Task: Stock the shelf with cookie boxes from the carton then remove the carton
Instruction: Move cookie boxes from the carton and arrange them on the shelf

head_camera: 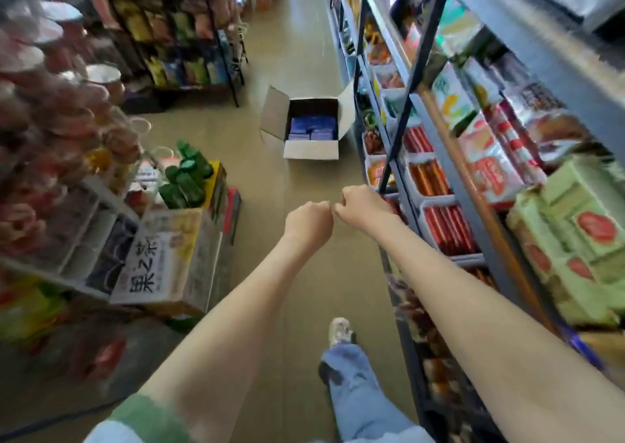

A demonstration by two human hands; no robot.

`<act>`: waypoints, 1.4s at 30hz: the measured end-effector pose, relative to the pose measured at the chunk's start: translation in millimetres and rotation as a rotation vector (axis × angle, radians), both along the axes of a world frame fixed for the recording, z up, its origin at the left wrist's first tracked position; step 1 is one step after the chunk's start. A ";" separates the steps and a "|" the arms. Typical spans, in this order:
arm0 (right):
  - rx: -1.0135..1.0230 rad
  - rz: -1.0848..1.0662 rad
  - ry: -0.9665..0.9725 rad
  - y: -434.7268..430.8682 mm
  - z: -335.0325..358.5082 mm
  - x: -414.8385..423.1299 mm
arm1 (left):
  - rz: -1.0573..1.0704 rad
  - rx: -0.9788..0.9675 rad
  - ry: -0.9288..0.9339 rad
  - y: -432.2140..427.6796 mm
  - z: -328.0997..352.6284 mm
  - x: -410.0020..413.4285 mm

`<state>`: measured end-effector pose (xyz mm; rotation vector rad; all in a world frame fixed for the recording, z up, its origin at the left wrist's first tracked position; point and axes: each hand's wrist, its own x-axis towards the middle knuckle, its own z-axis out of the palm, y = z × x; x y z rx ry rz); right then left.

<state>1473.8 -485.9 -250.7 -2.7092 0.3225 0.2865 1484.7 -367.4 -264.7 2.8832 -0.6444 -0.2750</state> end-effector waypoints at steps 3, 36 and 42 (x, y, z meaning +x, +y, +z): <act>-0.008 0.038 -0.018 -20.8 -2.2 101.7 | 0.075 -0.009 0.000 -15.6 -2.1 102.4; 0.080 0.092 0.204 -239.8 -145.1 1013.4 | 0.144 0.078 0.250 -226.2 -103.8 1026.3; 0.125 0.072 0.296 -272.0 -221.4 1099.4 | 0.154 0.112 0.304 -252.3 -182.1 1120.2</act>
